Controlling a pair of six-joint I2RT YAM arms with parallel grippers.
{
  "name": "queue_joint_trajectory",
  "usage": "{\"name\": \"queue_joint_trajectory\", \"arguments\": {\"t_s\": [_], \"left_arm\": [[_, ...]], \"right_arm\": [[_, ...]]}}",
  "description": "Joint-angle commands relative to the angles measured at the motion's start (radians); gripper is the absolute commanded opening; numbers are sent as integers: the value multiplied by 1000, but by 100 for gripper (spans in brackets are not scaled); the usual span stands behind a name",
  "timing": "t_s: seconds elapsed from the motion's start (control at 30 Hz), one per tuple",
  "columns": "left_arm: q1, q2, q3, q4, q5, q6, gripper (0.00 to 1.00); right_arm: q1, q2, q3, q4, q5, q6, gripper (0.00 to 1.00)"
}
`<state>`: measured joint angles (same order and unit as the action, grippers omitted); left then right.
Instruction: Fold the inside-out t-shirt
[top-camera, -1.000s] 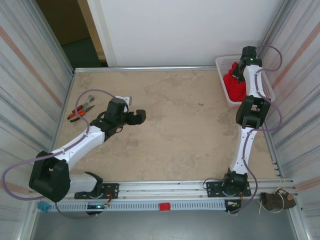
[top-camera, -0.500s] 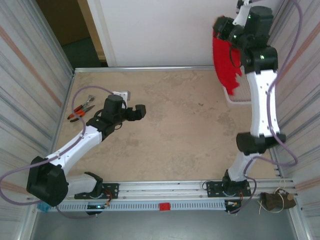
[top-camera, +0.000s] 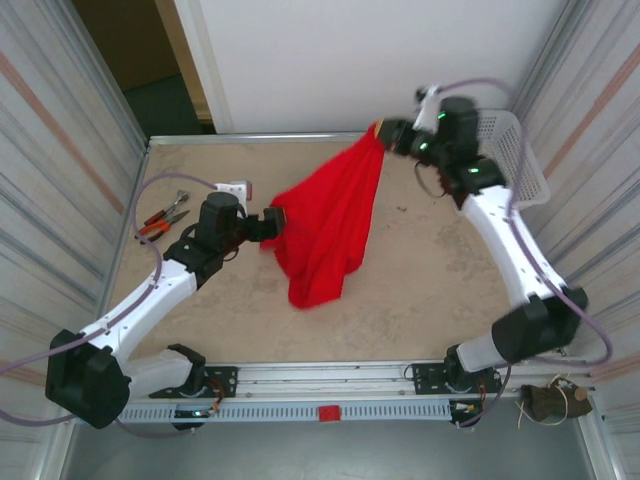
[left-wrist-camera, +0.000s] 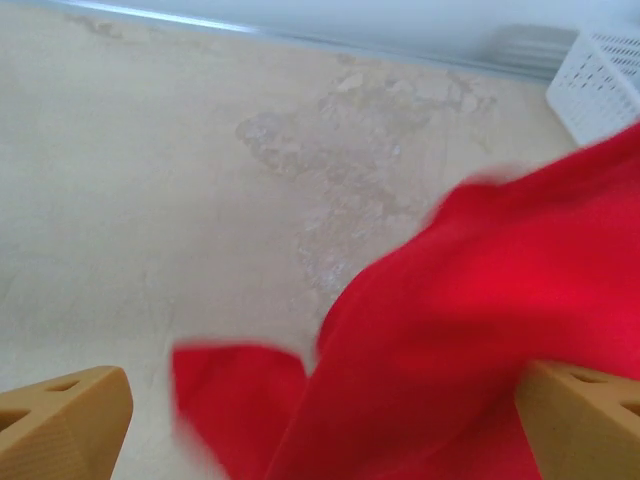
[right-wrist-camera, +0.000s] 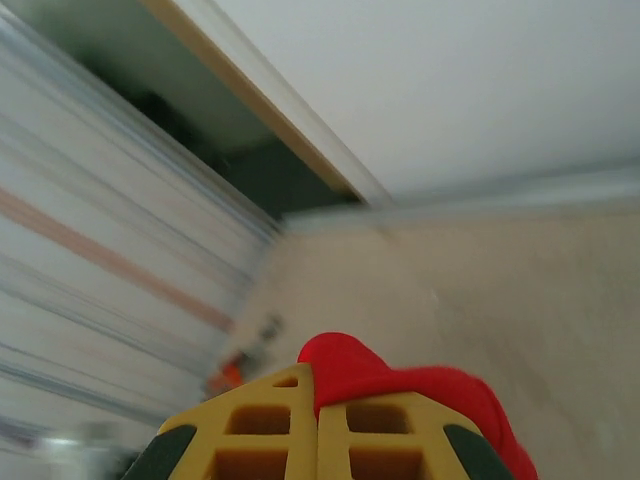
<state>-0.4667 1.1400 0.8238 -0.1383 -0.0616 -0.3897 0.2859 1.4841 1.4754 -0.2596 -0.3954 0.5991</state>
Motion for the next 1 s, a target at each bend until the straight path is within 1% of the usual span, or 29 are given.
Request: {"name": "queue_joint_trajectory", "arguments": {"t_s": [0.0, 0.07, 0.17, 0.2, 0.23, 0.27, 0.3, 0.33, 0.4, 0.47, 0.53, 0.6, 0.67, 0.73, 0.8, 0.9, 0.97], "left_arm": [[9, -7, -40, -4, -46, 28, 99], [20, 8, -36, -13, -44, 39, 99], [29, 24, -11, -52, -48, 58, 99], [30, 24, -9, -62, -51, 58, 99], [30, 22, -8, -72, -53, 60, 99], [30, 20, -10, -81, -55, 61, 99], [31, 20, -15, -92, -55, 60, 99], [30, 20, -20, -105, -54, 56, 99], [31, 24, -26, -144, -50, 43, 99], [31, 26, -40, -197, -44, 12, 99], [31, 20, -66, -260, -24, -41, 99], [24, -2, -124, -281, -18, -89, 99], [21, -36, -189, -282, -25, -121, 99], [17, -73, -248, -265, -19, -139, 99], [11, -106, -292, -252, -12, -160, 99], [0, -120, -325, -228, -23, -176, 99], [-1, -102, -334, -198, -27, -175, 99]], "right_arm": [[19, 52, -81, 108, 48, 10, 0], [19, 117, -46, 78, 58, -14, 0], [18, 200, 81, -1, 91, -78, 0], [19, 224, 134, -55, 144, -105, 16], [19, 241, 183, -98, 196, -123, 47], [20, 247, 206, -121, 233, -142, 62], [22, 243, 215, -140, 266, -151, 69], [25, 230, 208, -156, 283, -151, 71], [44, 186, 153, -174, 284, -143, 72], [87, 114, 51, -185, 291, -125, 71], [166, 20, -104, -169, 302, -81, 71], [286, -60, -247, -153, 333, -48, 71], [443, -102, -355, -158, 413, -21, 73], [606, -99, -412, -187, 511, 24, 74], [761, -55, -442, -224, 614, 92, 76], [909, 45, -451, -259, 706, 200, 79], [950, 114, -446, -260, 731, 249, 80]]}}
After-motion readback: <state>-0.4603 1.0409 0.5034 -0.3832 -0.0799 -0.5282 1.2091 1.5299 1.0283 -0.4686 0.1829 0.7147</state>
